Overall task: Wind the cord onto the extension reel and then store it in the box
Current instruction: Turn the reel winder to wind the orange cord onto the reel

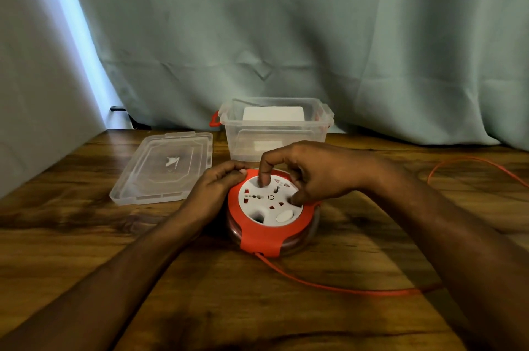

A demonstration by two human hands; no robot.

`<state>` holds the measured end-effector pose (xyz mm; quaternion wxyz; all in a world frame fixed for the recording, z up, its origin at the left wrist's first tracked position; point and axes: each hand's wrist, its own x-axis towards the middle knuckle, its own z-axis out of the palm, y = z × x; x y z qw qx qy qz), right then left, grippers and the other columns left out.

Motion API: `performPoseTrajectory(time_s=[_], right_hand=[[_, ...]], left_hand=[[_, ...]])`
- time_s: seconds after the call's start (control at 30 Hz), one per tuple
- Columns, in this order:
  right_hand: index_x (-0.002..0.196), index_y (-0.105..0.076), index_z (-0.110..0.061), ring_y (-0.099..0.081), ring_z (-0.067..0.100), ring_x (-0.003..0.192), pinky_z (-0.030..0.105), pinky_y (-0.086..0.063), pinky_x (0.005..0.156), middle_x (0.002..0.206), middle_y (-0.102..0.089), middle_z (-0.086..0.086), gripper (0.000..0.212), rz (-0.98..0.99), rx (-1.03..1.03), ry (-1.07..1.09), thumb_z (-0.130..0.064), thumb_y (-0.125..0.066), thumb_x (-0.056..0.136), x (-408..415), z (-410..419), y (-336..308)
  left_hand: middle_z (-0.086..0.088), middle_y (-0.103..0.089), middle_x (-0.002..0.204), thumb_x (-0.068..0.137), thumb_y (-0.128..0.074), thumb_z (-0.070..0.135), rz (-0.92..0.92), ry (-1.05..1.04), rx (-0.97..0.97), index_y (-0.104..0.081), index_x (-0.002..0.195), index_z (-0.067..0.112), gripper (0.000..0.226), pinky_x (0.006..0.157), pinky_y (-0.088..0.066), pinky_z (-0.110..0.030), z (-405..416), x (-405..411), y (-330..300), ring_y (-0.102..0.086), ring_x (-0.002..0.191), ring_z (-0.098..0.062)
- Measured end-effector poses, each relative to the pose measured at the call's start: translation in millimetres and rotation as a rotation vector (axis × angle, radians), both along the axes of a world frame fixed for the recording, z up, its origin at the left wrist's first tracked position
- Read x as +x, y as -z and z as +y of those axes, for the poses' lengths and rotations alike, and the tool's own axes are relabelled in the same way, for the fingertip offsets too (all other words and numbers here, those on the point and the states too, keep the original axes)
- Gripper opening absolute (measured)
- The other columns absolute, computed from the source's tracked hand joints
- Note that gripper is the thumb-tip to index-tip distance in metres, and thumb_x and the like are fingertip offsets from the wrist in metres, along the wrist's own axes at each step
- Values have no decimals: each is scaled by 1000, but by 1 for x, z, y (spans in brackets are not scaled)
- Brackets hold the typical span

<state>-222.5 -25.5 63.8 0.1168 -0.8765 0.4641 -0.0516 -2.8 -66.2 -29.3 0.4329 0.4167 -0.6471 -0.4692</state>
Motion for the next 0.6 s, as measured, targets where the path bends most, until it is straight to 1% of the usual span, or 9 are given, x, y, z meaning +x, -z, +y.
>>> performPoseTrajectory(time_s=[0.07,0.17,0.2,0.27,0.3,0.37,0.47,0.53,0.6], right_hand=[[117,-60,-44,-60,6,80,19,-43,55,95,-61,-15,51,25,-7,-5,-17,-85,81,4,1,2],[115,-51,-44,-61,5,83,22,-45,56,112,-65,-14,57,50,-20,-3,-19,-87,78,8,3,4],[115,-45,-44,-61,4,82,22,-46,56,116,-66,-15,63,36,-14,-2,-19,-88,76,8,4,4],[116,-31,-46,-61,2,82,21,-48,57,121,-68,-18,79,24,-12,-2,-23,-92,72,9,5,4],[117,-27,-46,-62,3,86,23,-50,59,120,-68,-18,84,25,-22,-5,-26,-94,69,10,6,4],[120,-25,-46,-63,9,96,29,-55,65,112,-69,-17,90,38,-58,-6,-38,-95,66,10,7,5],[121,-28,-45,-63,7,88,24,-49,60,98,-69,-15,87,70,-124,5,-55,-93,63,10,6,7],[116,-32,-47,-60,3,83,19,-43,56,91,-66,-16,80,100,-166,6,-62,-90,62,12,6,7],[105,-37,-45,-55,-1,77,16,-35,54,82,-59,-20,69,126,-222,4,-68,-86,63,13,7,9]], left_hand=[[-12,-79,103,105,-50,11,11,9,-1,-74,112,16,25,82,-61,-44,0,-1,-1,-76,94,-32],[-7,-80,98,105,-49,9,20,30,-4,-75,108,20,29,69,-60,-29,1,-2,-2,-77,85,-21],[-5,-80,97,105,-48,9,17,34,-8,-75,108,21,30,66,-60,-25,2,-3,-2,-77,83,-19],[-4,-80,98,106,-48,10,16,36,-9,-75,109,22,30,65,-59,-23,3,-3,-2,-77,84,-17],[-4,-79,99,106,-48,10,17,35,-7,-74,110,22,29,66,-59,-24,3,-3,-1,-77,85,-17],[-4,-79,102,106,-49,12,15,26,1,-74,113,20,27,71,-60,-28,3,-3,-1,-77,89,-20],[-5,-80,101,106,-49,13,12,15,-2,-74,112,20,26,71,-60,-27,2,-3,0,-77,90,-21],[-5,-80,101,106,-50,14,20,9,2,-74,113,19,26,69,-60,-26,2,-3,1,-77,89,-21],[-6,-79,102,106,-50,15,17,-6,-2,-73,115,17,25,71,-60,-28,1,-3,1,-77,91,-23]])
